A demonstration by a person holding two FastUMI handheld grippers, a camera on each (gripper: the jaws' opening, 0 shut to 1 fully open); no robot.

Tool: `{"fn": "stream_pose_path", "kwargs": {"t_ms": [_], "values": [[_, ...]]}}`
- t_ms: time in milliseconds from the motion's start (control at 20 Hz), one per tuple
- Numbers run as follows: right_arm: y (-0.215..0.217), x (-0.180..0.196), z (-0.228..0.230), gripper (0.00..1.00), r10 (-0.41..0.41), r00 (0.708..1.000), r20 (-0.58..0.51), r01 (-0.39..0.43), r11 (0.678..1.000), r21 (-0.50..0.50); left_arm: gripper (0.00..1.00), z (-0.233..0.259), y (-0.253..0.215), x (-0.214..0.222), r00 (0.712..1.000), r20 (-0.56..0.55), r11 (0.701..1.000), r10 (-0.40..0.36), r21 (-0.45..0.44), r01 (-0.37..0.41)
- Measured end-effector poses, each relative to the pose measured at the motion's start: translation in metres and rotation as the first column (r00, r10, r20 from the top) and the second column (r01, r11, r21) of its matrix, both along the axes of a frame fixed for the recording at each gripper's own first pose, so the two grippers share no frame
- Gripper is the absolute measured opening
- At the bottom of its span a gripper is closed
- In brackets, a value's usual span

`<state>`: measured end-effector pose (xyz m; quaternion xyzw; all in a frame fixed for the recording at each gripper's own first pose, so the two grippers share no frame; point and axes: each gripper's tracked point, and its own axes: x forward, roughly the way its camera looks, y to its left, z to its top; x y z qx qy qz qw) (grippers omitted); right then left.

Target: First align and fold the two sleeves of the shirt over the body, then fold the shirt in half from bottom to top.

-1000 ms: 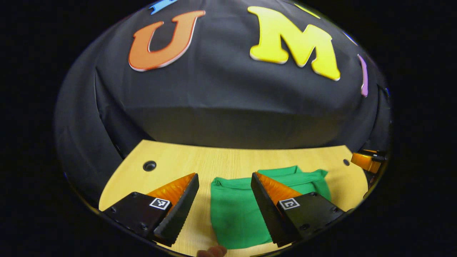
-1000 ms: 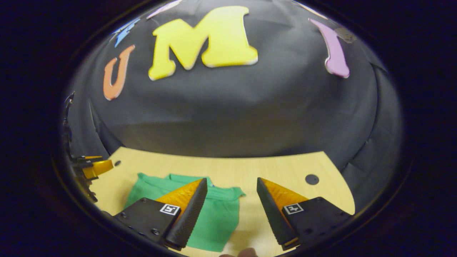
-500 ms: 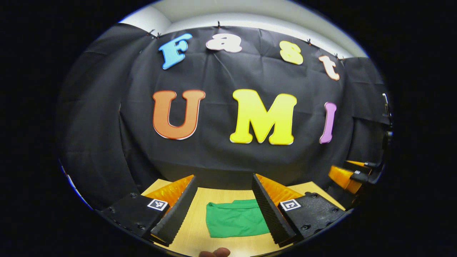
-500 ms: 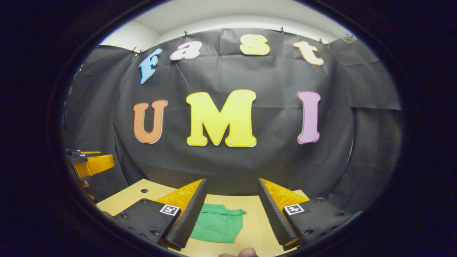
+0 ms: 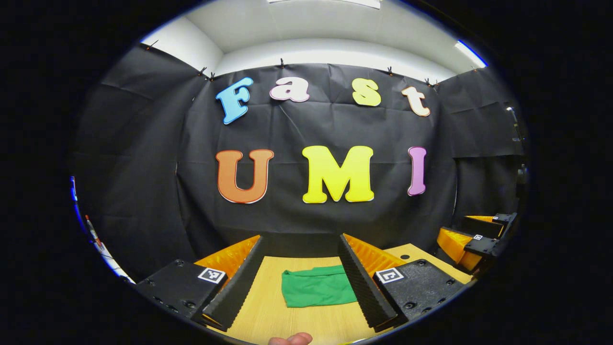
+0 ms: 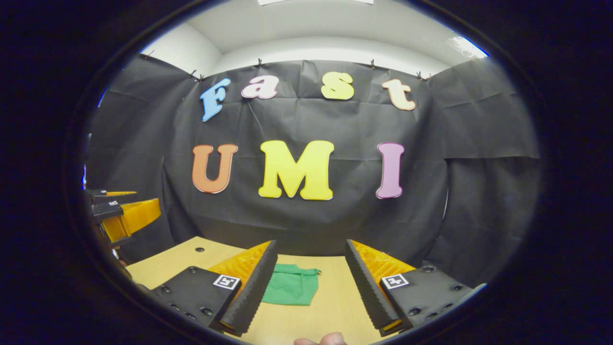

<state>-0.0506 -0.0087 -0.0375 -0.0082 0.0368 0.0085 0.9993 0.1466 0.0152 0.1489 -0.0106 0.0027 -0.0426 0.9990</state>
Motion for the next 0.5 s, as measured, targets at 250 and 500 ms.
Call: {"fn": "stream_pose_path", "kwargs": {"t_ms": [250, 500], "values": [[0.001, -0.011, 0.003, 0.91, -0.01, 1.0, -0.002, 0.01, 1.0, 0.028, 0.98, 0.0, 0.0, -0.004, 1.0, -0.009, 1.0, -0.004, -0.004, 0.004], [0.006, -0.012, 0.004, 0.85, -0.012, 1.0, 0.001, 0.011, 0.999, 0.035, 0.98, -0.002, -0.002, -0.006, 1.0, -0.014, 1.0, -0.013, 0.004, 0.013]]}}
